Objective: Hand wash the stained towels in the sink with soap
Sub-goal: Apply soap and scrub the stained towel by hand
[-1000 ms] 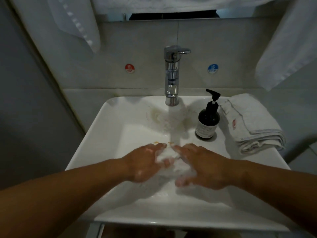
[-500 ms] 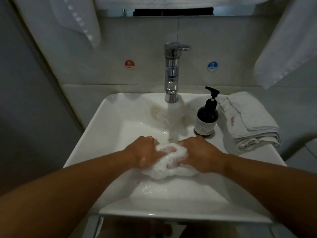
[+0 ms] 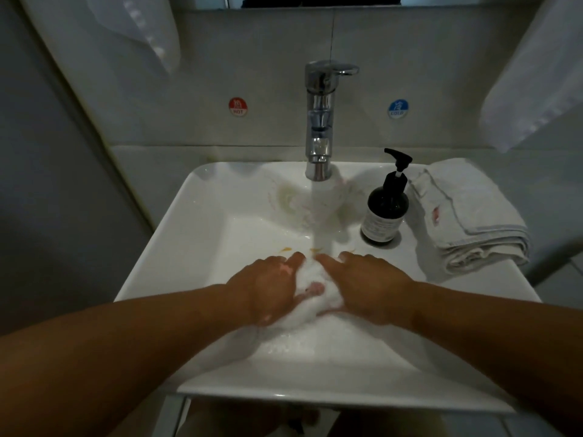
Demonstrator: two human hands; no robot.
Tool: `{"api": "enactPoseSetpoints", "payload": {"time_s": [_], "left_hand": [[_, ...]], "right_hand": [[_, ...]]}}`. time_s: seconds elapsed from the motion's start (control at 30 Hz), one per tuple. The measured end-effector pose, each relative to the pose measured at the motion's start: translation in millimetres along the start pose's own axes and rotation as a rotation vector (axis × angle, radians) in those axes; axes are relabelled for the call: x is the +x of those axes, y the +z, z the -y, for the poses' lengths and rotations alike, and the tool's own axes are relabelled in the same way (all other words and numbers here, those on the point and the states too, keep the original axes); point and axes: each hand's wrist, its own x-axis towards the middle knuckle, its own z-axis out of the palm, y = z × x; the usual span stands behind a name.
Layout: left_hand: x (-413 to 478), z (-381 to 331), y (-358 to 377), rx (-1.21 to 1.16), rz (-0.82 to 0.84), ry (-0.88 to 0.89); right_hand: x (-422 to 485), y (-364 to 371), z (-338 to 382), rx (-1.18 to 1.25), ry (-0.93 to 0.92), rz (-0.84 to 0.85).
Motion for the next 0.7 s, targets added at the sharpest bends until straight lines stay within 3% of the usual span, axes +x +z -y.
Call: {"api": "enactPoseSetpoints", "payload": {"time_s": [0.13, 0.27, 0.37, 0.43, 0.57, 0.7], "left_hand": [[9, 1, -11, 0.083, -0.081, -0.039], [19, 4, -23, -0.018, 0.06, -0.107], [4, 6, -26, -0.108, 0.078, -0.034], [-9, 5, -23, -0.181, 0.173, 0.024], [-15, -2, -1, 0.093, 0.108, 0.127], [1, -1, 7, 0.117, 0.043, 0.071]], "right_hand": [[2, -4, -6, 0.054, 0.026, -0.075], [0, -21, -8, 0.332, -0.004, 0.052], [-11, -23, -7, 0.189, 0.12, 0.081], [-22, -16, -4, 0.121, 0.075, 0.037], [-22, -1, 3, 0.095, 0.032, 0.093], [-4, 1, 1, 0.008, 0.087, 0.043]]}}
